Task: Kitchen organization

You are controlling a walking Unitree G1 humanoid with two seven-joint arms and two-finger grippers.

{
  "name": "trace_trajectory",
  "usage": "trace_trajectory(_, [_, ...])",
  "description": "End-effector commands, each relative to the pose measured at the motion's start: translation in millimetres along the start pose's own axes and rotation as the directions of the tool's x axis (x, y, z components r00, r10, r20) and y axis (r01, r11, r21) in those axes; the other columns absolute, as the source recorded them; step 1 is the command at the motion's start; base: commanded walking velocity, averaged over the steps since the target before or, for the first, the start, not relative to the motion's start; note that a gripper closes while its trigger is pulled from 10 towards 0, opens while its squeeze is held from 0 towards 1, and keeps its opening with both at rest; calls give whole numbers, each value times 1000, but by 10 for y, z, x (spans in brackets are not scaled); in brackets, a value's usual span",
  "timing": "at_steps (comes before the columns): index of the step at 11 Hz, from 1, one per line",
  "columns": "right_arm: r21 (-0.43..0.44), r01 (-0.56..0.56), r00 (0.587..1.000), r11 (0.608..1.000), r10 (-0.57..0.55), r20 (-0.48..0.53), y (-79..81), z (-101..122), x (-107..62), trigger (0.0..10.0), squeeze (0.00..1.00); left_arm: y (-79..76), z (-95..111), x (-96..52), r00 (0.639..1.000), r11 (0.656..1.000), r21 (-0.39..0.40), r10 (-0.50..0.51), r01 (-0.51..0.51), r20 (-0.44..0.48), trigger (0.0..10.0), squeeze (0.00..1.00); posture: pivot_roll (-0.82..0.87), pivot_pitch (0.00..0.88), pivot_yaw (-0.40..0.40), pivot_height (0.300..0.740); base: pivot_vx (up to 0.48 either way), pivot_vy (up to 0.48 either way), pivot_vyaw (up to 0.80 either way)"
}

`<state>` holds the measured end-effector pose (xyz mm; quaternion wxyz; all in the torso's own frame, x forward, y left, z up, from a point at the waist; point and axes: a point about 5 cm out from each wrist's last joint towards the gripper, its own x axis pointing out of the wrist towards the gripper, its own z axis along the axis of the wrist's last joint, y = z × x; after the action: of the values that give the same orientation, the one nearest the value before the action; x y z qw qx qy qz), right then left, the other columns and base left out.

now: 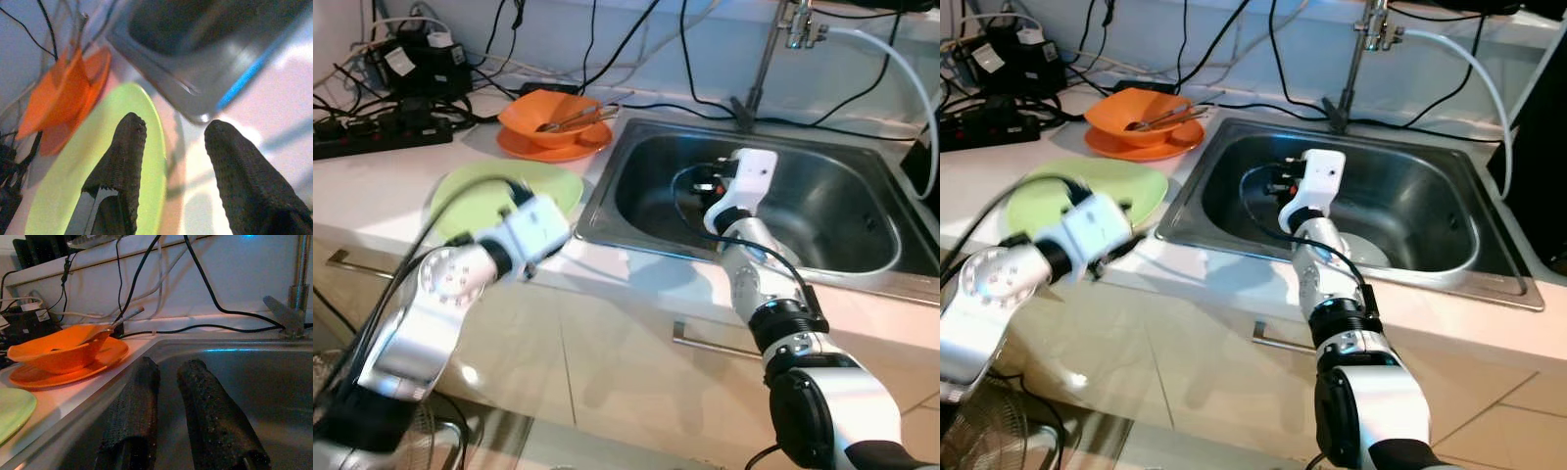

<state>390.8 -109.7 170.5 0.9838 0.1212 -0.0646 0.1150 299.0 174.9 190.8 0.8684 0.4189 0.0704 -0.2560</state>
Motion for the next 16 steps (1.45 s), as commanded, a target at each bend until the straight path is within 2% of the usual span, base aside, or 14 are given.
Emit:
trace_trajectory(1, [5, -4, 1000, 1000, 4, 14, 13, 61, 25, 10000, 0, -12, -11, -4, 1000, 999, 34, 5, -4, -28, 10000, 0, 314, 0, -47, 740, 0, 0, 0])
trace_trajectory(3, [7, -1, 1000, 1000, 1, 9, 8, 42, 13, 10000, 0, 26, -98, 15, 994, 996, 51, 76, -72, -82, 10000, 0, 315, 0, -47, 740, 0, 0, 0])
trace_trajectory(4, [8, 6, 1000, 1000, -6, 7, -5, 37, 10, 10000, 0, 82, -172, 71, 980, 984, 75, 167, -159, -113, 10000, 0, 314, 0, -48, 740, 0, 0, 0])
trace_trajectory(5, [8, 11, 1000, 1000, -11, 7, -15, 38, 7, 10000, 0, 72, -240, 85, 970, 973, 126, 209, -194, -122, 10000, 0, 308, 0, -47, 740, 0, 0, 0])
trace_trajectory(6, [9, 14, 1000, 1000, -14, 7, -25, 42, 6, 10000, 0, 39, -239, 75, 971, 971, 144, 208, -191, -114, 10000, 0, 306, 0, -47, 740, 0, 0, 0])
trace_trajectory(7, [8, 18, 1000, 1000, -18, 5, -37, 38, 1, 10000, 0, 12, -218, 67, 972, 975, 112, 204, -191, -115, 10000, 0, 309, 0, -50, 740, 0, 0, 0])
trace_trajectory(8, [8, 19, 1000, 1000, -19, 1, -38, 34, 0, 10000, 0, -14, -239, 74, 972, 975, 134, 193, -175, -134, 10000, 0, 308, 0, -51, 740, 0, 0, 0])
trace_trajectory(10, [9, 20, 1000, 1000, -20, 3, -41, 45, 4, 10000, 0, -81, -226, 60, 982, 986, 130, 126, -108, -140, 10000, 0, 305, 0, -50, 740, 0, 0, 0])
trace_trajectory(11, [9, 21, 1000, 1000, -21, 4, -44, 52, 7, 10000, 0, -93, -200, 48, 985, 986, 139, 106, -87, -134, 10000, 0, 305, 0, -50, 740, 0, 0, 0])
trace_trajectory(12, [10, 28, 1000, 1000, -28, 1, -57, 48, 3, 10000, 0, -92, -221, 24, 981, 980, 190, 94, -61, -171, 10000, 0, 306, 0, -50, 740, 0, 0, 0])
trace_trajectory(14, [11, 32, 999, 999, -32, -1, -59, 39, -1, 10000, 0, -25, -317, 14, 960, 965, 248, 142, -81, -241, 10000, 0, 301, 0, -47, 740, 0, 0, 0])
trace_trajectory(16, [14, 37, 999, 999, -37, -1, -70, 40, -3, 10000, 0, 36, -360, 12, 943, 957, 271, 180, -102, -281, 10000, 0, 299, 0, -46, 740, 0, 0, 0])
